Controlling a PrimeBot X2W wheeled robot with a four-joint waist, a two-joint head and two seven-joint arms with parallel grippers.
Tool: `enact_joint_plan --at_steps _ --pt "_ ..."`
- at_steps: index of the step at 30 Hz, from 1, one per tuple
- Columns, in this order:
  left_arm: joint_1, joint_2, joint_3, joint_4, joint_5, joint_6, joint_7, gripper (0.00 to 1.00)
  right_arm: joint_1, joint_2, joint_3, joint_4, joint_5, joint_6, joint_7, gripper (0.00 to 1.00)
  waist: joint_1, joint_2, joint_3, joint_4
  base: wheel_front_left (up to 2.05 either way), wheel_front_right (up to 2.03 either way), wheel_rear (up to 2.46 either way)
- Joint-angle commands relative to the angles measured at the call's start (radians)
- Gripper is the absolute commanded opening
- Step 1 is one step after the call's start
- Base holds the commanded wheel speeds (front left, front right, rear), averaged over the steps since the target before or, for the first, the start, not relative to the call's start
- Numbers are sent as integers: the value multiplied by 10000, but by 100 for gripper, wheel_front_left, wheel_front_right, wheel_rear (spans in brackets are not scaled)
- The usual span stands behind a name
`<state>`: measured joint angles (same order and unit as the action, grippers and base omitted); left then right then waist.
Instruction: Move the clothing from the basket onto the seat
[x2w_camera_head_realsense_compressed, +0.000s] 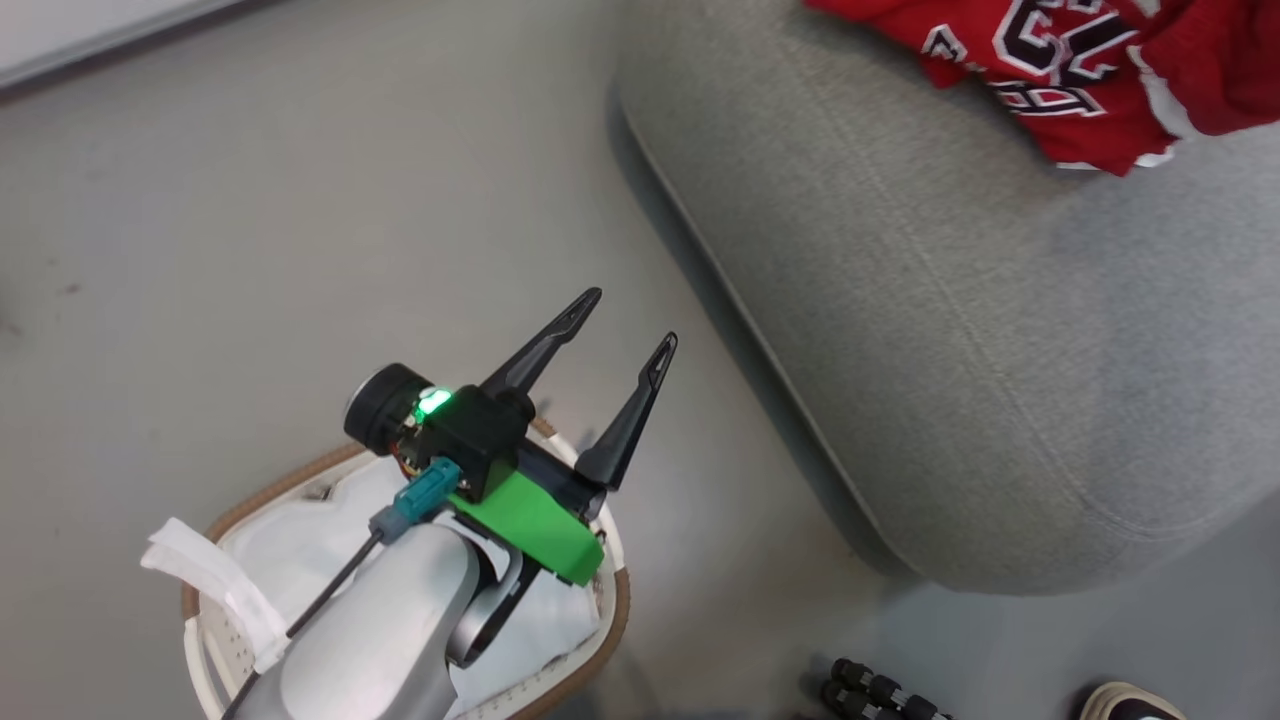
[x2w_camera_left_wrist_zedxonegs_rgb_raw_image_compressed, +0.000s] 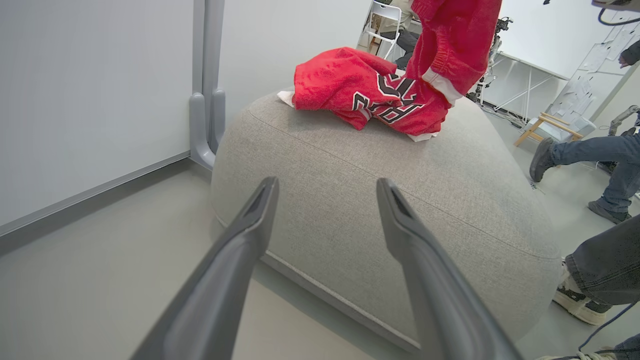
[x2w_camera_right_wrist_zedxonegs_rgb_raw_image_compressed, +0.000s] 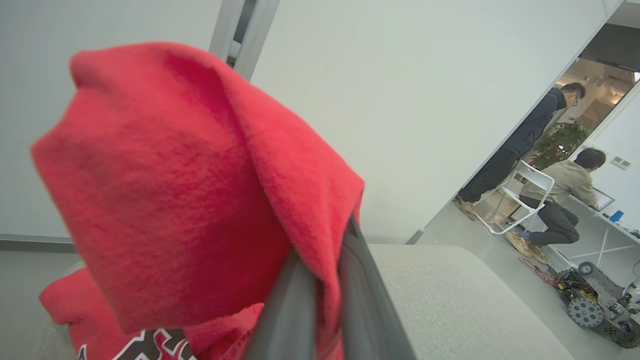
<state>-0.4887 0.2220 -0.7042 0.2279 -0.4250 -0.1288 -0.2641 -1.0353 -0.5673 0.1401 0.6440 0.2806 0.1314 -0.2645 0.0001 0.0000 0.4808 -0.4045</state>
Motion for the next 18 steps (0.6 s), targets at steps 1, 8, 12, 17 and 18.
enact_joint_plan --at_steps 1,8,12,17,18 --pt "-261 78 107 -56 93 -30 -3 100 -25 33 -147 355 -102 -14 3 0 -1 0 949 938 0 0 0" --pt "-211 -42 429 -229 107 -30 -5 100 739 814 -1268 1807 -351 -14 3 0 -1 0 1404 1353 0 0 0" --pt "-64 14 601 -195 115 -30 -5 100 1333 1290 -1741 1974 -437 -14 3 84 -1 0 1325 1320 0 0 0" --pt "154 -97 801 -204 -13 -30 -3 100 2233 1668 -2169 1425 -608 -14 3 100 -1 0 846 1170 0 0 0" --pt "187 -101 861 -194 -1 -30 -3 100 2484 1724 -2076 1350 -643 -14 3 100 -1 0 729 1147 0 0 0"
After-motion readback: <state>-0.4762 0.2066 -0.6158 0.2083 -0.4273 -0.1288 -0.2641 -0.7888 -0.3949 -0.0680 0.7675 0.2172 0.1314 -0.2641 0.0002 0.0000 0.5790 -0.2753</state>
